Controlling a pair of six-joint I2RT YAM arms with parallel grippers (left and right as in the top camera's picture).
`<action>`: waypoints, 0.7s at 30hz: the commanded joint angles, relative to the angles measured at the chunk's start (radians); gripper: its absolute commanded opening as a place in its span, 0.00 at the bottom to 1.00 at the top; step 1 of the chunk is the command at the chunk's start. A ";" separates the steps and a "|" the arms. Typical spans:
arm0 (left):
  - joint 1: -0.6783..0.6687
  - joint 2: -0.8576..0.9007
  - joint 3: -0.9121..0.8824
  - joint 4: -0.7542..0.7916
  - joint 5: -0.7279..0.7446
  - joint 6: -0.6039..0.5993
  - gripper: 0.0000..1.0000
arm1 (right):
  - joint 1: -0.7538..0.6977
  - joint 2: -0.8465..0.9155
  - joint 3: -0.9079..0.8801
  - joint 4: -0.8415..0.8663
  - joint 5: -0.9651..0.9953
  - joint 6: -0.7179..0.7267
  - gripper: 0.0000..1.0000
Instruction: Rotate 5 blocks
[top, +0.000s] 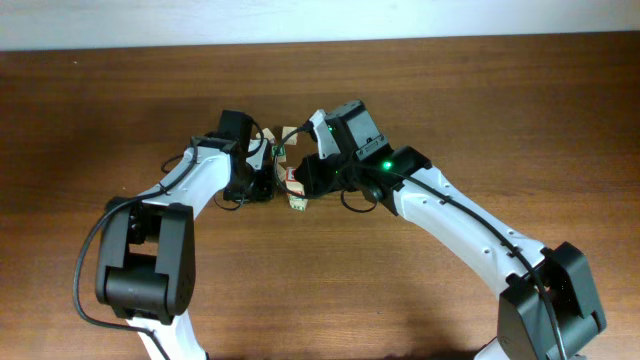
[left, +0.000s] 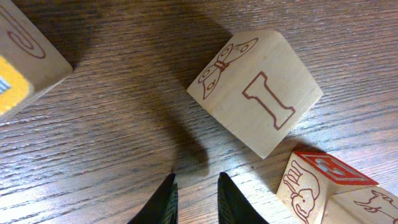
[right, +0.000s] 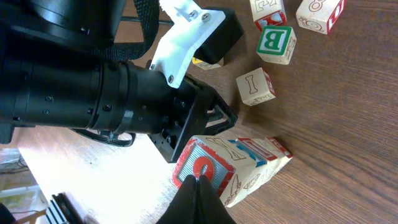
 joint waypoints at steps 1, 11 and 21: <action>0.003 0.005 -0.002 0.002 -0.010 0.002 0.22 | 0.008 0.042 -0.034 -0.039 0.084 -0.049 0.04; 0.003 0.005 -0.002 0.002 -0.010 0.002 0.22 | 0.008 0.041 -0.033 -0.042 0.075 -0.129 0.04; 0.003 0.005 -0.002 0.002 -0.010 0.003 0.27 | 0.007 0.041 -0.033 -0.041 0.061 -0.208 0.04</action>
